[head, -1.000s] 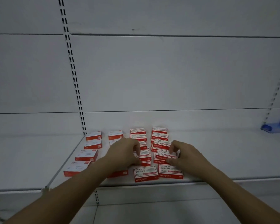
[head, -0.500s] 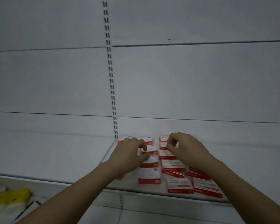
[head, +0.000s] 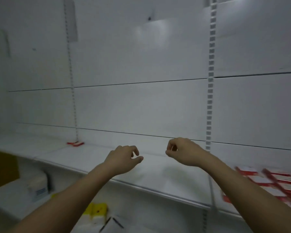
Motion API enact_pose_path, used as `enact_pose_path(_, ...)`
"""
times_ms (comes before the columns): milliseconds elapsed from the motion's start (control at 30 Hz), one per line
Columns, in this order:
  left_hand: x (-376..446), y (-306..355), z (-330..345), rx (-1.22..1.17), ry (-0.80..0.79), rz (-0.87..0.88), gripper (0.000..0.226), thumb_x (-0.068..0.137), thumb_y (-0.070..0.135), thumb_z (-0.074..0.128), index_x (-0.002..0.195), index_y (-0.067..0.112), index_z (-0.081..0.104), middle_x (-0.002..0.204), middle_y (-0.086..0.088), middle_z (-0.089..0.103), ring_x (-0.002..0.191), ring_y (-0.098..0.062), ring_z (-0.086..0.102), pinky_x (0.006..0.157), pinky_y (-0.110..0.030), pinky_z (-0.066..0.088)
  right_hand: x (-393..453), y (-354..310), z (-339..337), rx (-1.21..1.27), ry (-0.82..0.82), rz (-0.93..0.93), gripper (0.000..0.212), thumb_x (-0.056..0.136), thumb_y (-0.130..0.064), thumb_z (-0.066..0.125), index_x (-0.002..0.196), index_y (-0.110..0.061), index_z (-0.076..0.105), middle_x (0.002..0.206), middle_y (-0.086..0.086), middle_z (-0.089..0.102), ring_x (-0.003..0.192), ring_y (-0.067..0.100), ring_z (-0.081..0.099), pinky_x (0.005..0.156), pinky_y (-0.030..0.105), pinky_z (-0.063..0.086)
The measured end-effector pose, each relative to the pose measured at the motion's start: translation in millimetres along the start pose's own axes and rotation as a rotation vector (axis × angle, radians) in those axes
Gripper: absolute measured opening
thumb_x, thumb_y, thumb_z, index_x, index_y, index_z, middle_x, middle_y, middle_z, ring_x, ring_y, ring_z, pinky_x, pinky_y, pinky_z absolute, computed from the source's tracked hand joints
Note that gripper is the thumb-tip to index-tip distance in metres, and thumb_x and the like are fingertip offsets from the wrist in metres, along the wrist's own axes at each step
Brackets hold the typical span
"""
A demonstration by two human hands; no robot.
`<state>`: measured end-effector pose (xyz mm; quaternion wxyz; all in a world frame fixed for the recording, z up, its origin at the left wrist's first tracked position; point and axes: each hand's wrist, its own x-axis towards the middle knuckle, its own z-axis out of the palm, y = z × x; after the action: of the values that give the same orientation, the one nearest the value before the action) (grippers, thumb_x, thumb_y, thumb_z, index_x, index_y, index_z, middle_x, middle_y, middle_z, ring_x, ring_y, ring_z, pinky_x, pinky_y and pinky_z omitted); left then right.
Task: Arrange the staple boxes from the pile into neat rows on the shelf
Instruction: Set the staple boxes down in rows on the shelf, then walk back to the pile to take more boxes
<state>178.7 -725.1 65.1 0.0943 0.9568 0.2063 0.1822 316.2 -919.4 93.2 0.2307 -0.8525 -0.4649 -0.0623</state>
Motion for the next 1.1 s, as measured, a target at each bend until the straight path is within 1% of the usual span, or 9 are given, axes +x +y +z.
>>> enact_pose_path(67,-14,-52,-20,0.02,0.014,-0.046,0.034,0.087,0.06,0.049,0.106,0.034,0.059,0.109,0.01,0.063,0.099,-0.014,0.056,0.087,-0.035,0.047,23,-45,25,0.034,-0.004,-0.03,0.016,0.088,-0.04,0.054,0.088,-0.026,0.063,0.094,-0.011,0.061,0.086,0.012,0.059,0.082,0.037,0.051)
enact_pose_path(300,-47,-206,-78,0.042,0.064,-0.219,0.033,0.087,0.06,0.048,0.105,0.035,0.059,0.106,0.011,0.063,0.099,-0.013,0.056,0.089,-0.036,0.047,116,-175,109,0.074,-0.104,-0.112,0.017,0.088,-0.04,0.052,0.09,-0.026,0.062,0.093,-0.007,0.063,0.083,0.013,0.06,0.076,0.032,0.05)
enact_pose_path(467,-55,-295,-88,0.025,0.078,-0.326,0.034,0.087,0.058,0.049,0.106,0.031,0.061,0.105,0.008,0.065,0.101,-0.014,0.057,0.086,-0.036,0.05,179,-240,178,0.08,-0.191,-0.155,0.017,0.088,-0.036,0.054,0.092,-0.022,0.063,0.096,-0.006,0.062,0.086,0.015,0.06,0.081,0.036,0.052)
enact_pose_path(633,-42,-377,-84,0.03,0.087,-0.385,0.034,0.086,0.057,0.05,0.103,0.03,0.062,0.108,0.007,0.066,0.102,-0.017,0.058,0.086,-0.037,0.05,240,-268,265,0.096,-0.262,-0.138,0.013,0.09,-0.031,0.054,0.091,-0.02,0.062,0.102,-0.002,0.063,0.088,0.016,0.06,0.083,0.034,0.051)
enact_pose_path(733,-20,-428,-80,0.019,0.09,-0.383,0.031,0.086,0.055,0.05,0.101,0.031,0.061,0.103,0.007,0.066,0.099,-0.015,0.058,0.083,-0.035,0.05,282,-275,311,0.125,-0.256,-0.11,0.012,0.091,-0.027,0.051,0.092,-0.02,0.061,0.102,-0.003,0.06,0.089,0.016,0.059,0.082,0.031,0.05)
enact_pose_path(833,14,-476,-71,0.015,0.09,-0.35,0.03,0.088,0.054,0.051,0.103,0.031,0.061,0.102,0.007,0.065,0.094,-0.013,0.057,0.078,-0.031,0.049,332,-282,347,0.201,-0.233,-0.082,0.01,0.091,-0.024,0.051,0.093,-0.021,0.061,0.095,-0.003,0.061,0.085,0.017,0.06,0.076,0.03,0.049)
enact_pose_path(967,71,-531,-62,0.034,0.011,-0.328,0.031,0.088,0.054,0.051,0.107,0.031,0.06,0.108,0.008,0.062,0.097,-0.014,0.055,0.084,-0.034,0.048,399,-291,388,0.289,-0.235,-0.025,0.007,0.09,-0.022,0.053,0.095,-0.022,0.058,0.088,-0.003,0.06,0.077,0.013,0.057,0.066,0.025,0.044)
enact_pose_path(1033,99,-553,-59,0.027,-0.002,-0.306,0.031,0.089,0.053,0.051,0.11,0.031,0.059,0.11,0.008,0.061,0.097,-0.013,0.054,0.086,-0.035,0.047,427,-295,403,0.298,-0.191,0.0,0.008,0.089,-0.017,0.053,0.096,-0.019,0.056,0.092,0.001,0.058,0.077,0.015,0.055,0.067,0.027,0.042)
enact_pose_path(1100,123,-570,-54,0.001,0.002,-0.291,0.031,0.09,0.051,0.052,0.113,0.031,0.058,0.112,0.009,0.06,0.1,-0.013,0.052,0.088,-0.035,0.046,451,-296,416,0.268,-0.129,0.028,0.013,0.089,-0.009,0.05,0.1,-0.017,0.052,0.102,0.006,0.052,0.084,0.02,0.054,0.074,0.029,0.043)
